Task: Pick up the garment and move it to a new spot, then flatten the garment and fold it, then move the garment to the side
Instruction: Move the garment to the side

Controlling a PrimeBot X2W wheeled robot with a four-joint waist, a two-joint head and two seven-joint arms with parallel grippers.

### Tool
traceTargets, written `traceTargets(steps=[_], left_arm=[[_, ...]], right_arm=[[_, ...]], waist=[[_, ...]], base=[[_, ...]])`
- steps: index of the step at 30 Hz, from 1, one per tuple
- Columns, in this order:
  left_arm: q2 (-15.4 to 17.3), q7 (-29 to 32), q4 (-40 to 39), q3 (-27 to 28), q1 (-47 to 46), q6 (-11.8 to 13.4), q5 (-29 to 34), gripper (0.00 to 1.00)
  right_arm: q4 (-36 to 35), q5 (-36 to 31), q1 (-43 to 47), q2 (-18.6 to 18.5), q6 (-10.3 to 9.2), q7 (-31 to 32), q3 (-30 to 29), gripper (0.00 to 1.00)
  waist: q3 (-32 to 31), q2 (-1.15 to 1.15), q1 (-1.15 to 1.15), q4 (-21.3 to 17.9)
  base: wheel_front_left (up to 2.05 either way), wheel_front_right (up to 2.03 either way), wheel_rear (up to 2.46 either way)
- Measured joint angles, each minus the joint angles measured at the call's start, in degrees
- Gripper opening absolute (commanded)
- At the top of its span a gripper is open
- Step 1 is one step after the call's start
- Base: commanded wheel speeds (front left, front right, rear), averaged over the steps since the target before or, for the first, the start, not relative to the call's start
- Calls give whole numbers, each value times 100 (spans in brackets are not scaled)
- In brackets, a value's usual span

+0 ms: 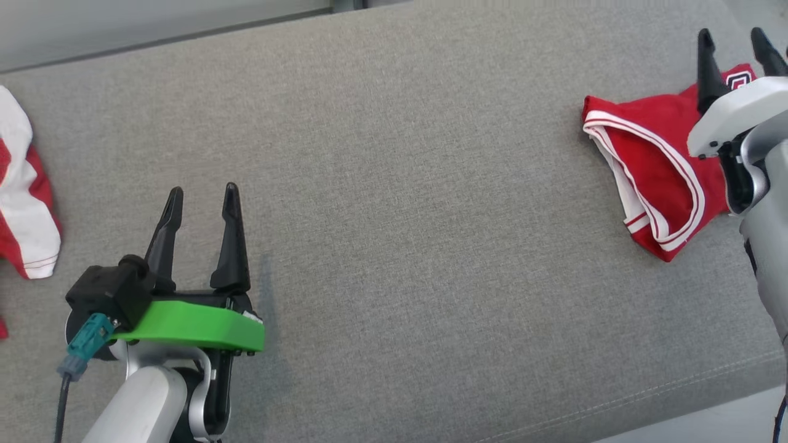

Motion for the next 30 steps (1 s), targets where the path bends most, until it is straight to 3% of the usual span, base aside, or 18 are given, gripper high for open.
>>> traceTargets(steps=[8, 16, 23, 30], left_arm=[[-190, -244, 414, 35, 397, -1, -45, 100], [-303, -364, 642, 190, 893, -58, -92, 100], [-338, -382, 734, 242, 1271, -105, -35, 100], [-350, -400, 738, 315, 1507, -142, 130, 100]], right_arm=[[-1143, 417, 852, 48, 0, 64, 457, 100], [-2397, 286, 2220, 233, -1, 260, 138, 100], [-3985, -111, 3691, 895, -2, 644, -528, 100], [-5558, -572, 4899, 1502, -3, 1174, -816, 100]], waist=[[-634, 0, 0, 143], [-1223, 0, 0, 351], [-1595, 0, 0, 561], [-1739, 0, -1, 709]], base=[[0, 0, 0], [0, 0, 0], [0, 0, 0], [0, 0, 0]])
